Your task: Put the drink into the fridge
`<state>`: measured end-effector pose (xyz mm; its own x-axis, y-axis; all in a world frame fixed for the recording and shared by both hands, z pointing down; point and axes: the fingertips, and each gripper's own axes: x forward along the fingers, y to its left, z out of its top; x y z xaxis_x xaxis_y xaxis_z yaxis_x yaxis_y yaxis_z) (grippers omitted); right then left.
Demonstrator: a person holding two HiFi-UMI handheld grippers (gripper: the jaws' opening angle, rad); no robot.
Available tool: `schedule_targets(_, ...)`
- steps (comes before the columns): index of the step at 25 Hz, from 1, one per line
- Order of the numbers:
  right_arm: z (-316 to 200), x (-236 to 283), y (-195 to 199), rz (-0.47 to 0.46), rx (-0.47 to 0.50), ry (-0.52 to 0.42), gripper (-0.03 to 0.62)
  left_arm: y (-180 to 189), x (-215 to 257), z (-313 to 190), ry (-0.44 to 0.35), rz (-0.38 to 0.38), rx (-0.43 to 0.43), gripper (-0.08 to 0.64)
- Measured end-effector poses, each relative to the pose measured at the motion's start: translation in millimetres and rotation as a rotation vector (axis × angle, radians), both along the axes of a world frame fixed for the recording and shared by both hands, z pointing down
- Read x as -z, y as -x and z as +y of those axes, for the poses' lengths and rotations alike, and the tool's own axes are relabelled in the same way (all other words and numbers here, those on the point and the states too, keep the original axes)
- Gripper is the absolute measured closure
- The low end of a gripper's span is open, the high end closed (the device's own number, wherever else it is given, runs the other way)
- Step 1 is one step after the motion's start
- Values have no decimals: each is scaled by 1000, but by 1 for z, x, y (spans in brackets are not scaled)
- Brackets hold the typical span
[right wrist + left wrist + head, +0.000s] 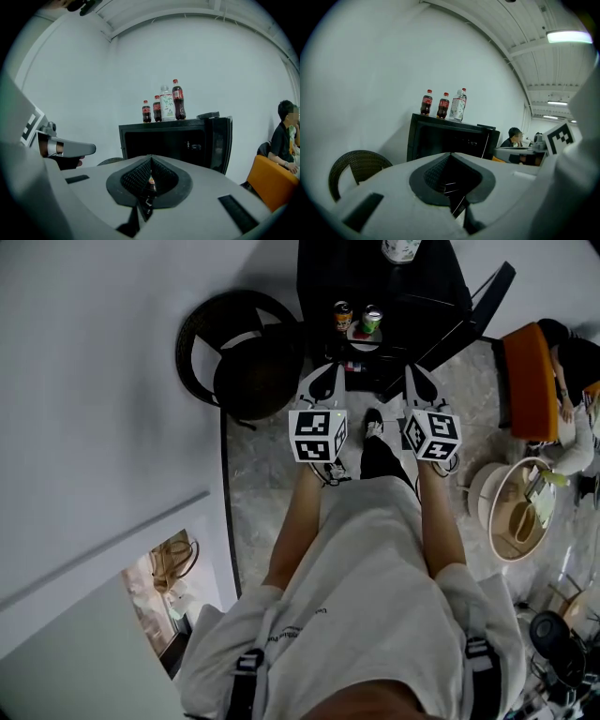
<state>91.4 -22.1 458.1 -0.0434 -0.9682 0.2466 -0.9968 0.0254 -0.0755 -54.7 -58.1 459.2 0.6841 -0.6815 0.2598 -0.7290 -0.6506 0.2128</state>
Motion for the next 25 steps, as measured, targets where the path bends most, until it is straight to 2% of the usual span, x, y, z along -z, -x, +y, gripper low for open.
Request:
schedule_targets(4, -2, 7, 6, 7, 19, -5, 586, 3, -2, -2, 1, -27, 11, 551)
schedule_targets(7, -4, 19, 9, 22, 33, -30, 586, 1, 7, -3, -11, 9, 12, 551)
schedule_targets(10, -8, 37, 15, 21, 44, -64, 585, -7, 28, -1, -51, 42, 0, 551)
schedule_targets(15, -24, 65, 16, 18, 40, -104, 586, -22, 61, -8, -119, 33, -22, 551)
schedule_targets(19, -38, 83, -7, 42, 6, -120, 586, -39, 77, -21, -144, 22, -49, 551)
schedule_targets(25, -65, 122, -62, 50, -38, -149, 584, -56, 95, -41, -164, 7, -52, 551)
